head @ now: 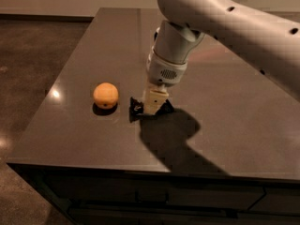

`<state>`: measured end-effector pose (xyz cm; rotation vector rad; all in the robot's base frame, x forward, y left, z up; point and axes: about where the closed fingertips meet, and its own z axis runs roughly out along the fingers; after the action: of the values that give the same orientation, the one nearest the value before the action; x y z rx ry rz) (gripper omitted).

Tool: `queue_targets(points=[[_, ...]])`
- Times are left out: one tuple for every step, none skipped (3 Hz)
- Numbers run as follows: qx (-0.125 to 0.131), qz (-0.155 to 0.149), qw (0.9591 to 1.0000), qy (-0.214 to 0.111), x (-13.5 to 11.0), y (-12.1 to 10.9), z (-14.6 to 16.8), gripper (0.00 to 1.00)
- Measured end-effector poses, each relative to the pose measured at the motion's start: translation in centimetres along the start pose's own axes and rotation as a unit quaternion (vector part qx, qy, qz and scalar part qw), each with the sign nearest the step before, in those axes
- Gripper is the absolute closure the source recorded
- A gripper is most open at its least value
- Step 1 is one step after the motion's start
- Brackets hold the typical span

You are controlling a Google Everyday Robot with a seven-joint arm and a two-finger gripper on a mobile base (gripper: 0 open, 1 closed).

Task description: Move rxbar chocolate near orange

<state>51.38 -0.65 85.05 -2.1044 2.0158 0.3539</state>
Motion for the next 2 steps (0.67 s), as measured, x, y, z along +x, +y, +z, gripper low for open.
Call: queue_targets(points=[[-0.002, 0.004, 0.9999, -0.016, -1.20, -0.33, 0.07, 0.62], [0.004, 0.010, 0.9995, -0.031, -1.84, -0.52, -0.03, 0.31]])
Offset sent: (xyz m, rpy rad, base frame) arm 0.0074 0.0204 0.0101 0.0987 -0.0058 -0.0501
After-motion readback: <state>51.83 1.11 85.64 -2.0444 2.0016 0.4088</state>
